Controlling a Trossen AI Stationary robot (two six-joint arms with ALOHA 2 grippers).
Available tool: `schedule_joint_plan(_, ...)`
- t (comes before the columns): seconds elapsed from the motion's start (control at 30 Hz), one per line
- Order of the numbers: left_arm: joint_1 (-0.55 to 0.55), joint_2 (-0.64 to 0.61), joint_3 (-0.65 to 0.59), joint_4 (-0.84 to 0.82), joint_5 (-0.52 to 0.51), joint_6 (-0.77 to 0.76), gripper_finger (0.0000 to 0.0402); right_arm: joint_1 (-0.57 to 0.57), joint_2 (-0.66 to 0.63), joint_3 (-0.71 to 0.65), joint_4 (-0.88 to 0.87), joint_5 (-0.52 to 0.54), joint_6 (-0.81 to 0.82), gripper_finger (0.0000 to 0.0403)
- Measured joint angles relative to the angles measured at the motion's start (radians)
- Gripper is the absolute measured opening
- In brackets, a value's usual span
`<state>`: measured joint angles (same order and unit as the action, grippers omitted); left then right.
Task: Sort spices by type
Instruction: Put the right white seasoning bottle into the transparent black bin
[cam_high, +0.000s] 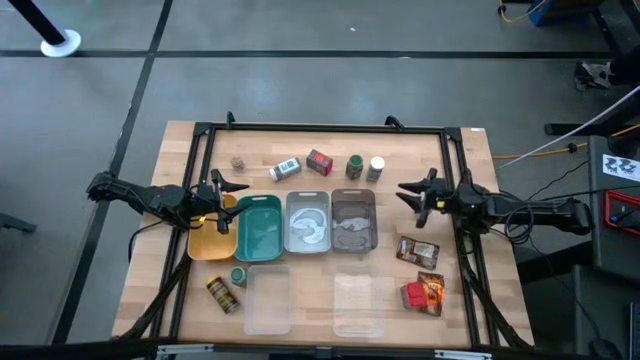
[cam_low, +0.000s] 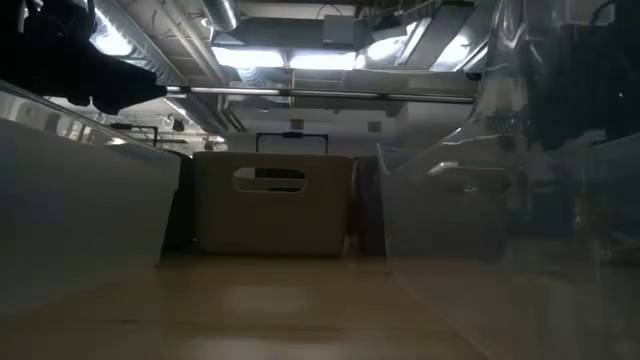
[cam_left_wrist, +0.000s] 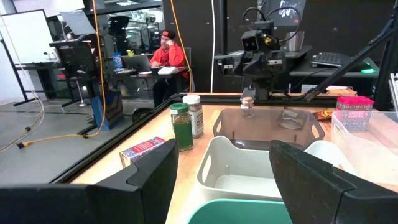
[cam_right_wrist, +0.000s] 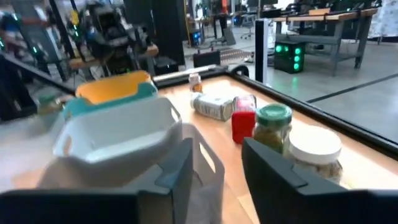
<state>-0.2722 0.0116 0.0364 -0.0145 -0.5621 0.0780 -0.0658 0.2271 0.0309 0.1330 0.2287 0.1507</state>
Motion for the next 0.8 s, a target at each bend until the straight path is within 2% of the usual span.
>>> schedule_joint_plan(0.17, 0.0, 0.0, 0.0, 0.0, 0.0, 0.0, 0.0237, 0.0, 0.0, 0.022, 0.006, 0.006, 0.003, 0.0205)
schedule_joint_plan(0.37, 0.0, 0.0, 0.0, 0.0, 0.0, 0.0, 0.0237, 0.0, 0.0, 0.06, 0.049, 0.081, -0.008, 0.0267)
schedule_joint_plan(0.6, 0.0, 0.0, 0.0, 0.0, 0.0, 0.0, 0.0237, 0.0, 0.032, 0.123, 0.049, 0.087, -0.053, 0.0276)
schedule_joint_plan(0.8, 0.0, 0.0, 0.0, 0.0, 0.0, 0.0, 0.0237, 0.0, 0.147, 0.214, 0.015, 0.165, -0.099, 0.0272)
